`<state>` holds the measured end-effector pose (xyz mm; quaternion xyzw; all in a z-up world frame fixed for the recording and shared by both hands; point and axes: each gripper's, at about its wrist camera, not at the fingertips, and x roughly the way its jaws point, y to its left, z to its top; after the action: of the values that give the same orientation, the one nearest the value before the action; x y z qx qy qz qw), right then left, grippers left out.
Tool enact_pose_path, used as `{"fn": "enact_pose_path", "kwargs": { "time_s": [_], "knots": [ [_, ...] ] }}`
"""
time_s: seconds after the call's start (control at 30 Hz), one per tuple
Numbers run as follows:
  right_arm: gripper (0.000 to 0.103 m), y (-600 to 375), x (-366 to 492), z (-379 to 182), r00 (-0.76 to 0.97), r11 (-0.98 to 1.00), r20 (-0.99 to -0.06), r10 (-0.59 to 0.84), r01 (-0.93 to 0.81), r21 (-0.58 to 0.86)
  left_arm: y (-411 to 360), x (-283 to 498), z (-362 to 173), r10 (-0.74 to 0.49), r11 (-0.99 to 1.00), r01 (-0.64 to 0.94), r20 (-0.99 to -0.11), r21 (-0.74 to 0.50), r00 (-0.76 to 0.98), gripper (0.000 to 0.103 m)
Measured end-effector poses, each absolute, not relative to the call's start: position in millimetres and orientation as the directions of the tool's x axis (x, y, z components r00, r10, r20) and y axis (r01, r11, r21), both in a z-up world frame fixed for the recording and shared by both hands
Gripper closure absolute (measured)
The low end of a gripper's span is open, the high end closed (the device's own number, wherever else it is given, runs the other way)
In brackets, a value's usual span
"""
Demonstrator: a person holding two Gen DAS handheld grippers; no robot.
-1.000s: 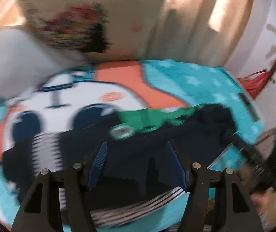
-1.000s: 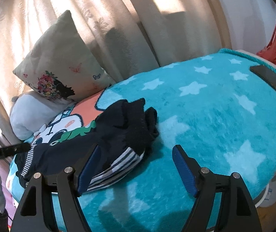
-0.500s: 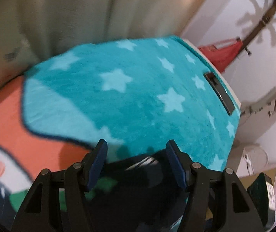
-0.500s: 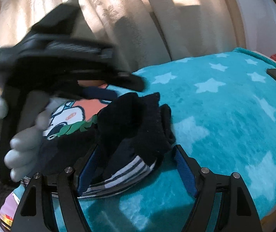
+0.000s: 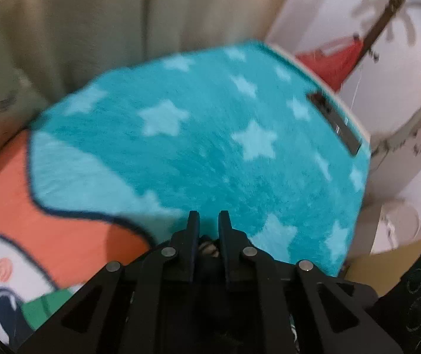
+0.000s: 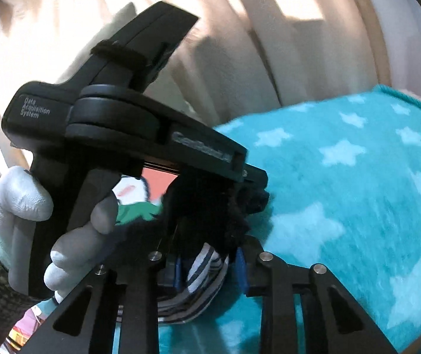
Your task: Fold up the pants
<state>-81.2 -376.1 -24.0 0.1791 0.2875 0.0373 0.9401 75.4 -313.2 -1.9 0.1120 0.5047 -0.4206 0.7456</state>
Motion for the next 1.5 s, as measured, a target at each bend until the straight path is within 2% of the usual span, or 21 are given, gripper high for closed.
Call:
{"fn": "enact_pose_path", "kwargs": {
  "time_s": [0.23,0.5,0.53,0.6,0.63,0.67,0.7,0.8,0.97,1.07,1.13,1.17,1.2,1.43,1.5],
  "knots": [
    [0.073,-323.6,-73.6,3.2,0.822,0.949,-0.503,0.268,-0.134,0.286,-216.5,75.4,23.9,-0.600,0.706,0.622,-0.753,-0.339,0.270,0.091],
    [0.070,-246.3,-56.6,-5.5,0.745,0.937,-0.568,0.349,-0.293,0.191,-115.4,76.0,0.0,-0.599,0.790,0.430,-0.702,-0.438,0.385,0.090],
    [0.069,-236.7,-55.6,-8.5,0.735,0.933,-0.578,0.355,-0.311,0.178,-99.7,73.9,-0.8,-0.607,0.788,0.408,-0.689,-0.460,0.395,0.089],
    [0.051,-222.2,-52.3,-12.9,0.707,0.921,-0.597,0.380,-0.347,0.175,-73.8,66.8,1.5,-0.599,0.800,0.374,-0.672,-0.470,0.435,0.082],
    [0.046,-217.8,-51.3,-15.1,0.696,0.916,-0.602,0.390,-0.359,0.178,-63.4,61.2,4.3,-0.586,0.810,0.359,-0.666,-0.464,0.462,0.080],
    [0.041,-210.0,-50.3,-16.3,0.683,0.910,-0.610,0.401,-0.375,0.179,-51.2,54.2,7.2,-0.564,0.826,0.340,-0.661,-0.450,0.494,0.073],
    [0.037,-200.9,-51.0,-15.4,0.677,0.907,-0.616,0.402,-0.385,0.169,-40.7,46.8,10.1,-0.540,0.842,0.320,-0.656,-0.434,0.527,0.066],
    [0.030,-183.3,-52.9,-13.1,0.660,0.891,-0.620,0.423,-0.427,0.154,-11.4,20.9,19.3,-0.451,0.890,0.264,-0.635,-0.372,0.627,0.055],
    [0.030,-181.3,-58.8,14.0,0.625,0.842,-0.584,0.518,-0.491,0.221,27.6,-11.7,25.2,-0.333,0.936,0.173,-0.607,-0.308,0.721,0.051],
    [0.031,-195.7,-61.6,35.7,0.675,0.859,-0.536,0.507,-0.447,0.249,46.7,-16.8,23.0,-0.282,0.948,0.124,-0.594,-0.293,0.753,0.047],
    [0.042,-204.8,-57.6,41.8,0.722,0.902,-0.540,0.432,-0.365,0.232,60.2,-15.3,17.9,-0.235,0.955,0.066,-0.601,-0.290,0.764,0.047],
    [0.058,-208.4,-51.3,40.5,0.737,0.925,-0.559,0.379,-0.315,0.213,64.1,-14.4,15.2,-0.220,0.955,0.042,-0.602,-0.295,0.767,0.047],
    [0.066,-210.4,-43.7,37.4,0.735,0.937,-0.582,0.348,-0.281,0.206,68.1,-14.0,12.0,-0.212,0.953,0.024,-0.604,-0.303,0.768,0.047],
    [0.067,-199.5,-2.4,-15.4,0.615,0.945,-0.717,0.327,-0.202,0.258,99.0,-27.4,1.9,-0.153,0.952,-0.048,-0.607,-0.302,0.780,0.047],
    [0.061,-195.1,-0.5,-24.0,0.609,0.947,-0.725,0.321,-0.190,0.260,112.2,-29.3,-5.4,-0.138,0.946,-0.084,-0.622,-0.313,0.771,0.047]
  ]
}}
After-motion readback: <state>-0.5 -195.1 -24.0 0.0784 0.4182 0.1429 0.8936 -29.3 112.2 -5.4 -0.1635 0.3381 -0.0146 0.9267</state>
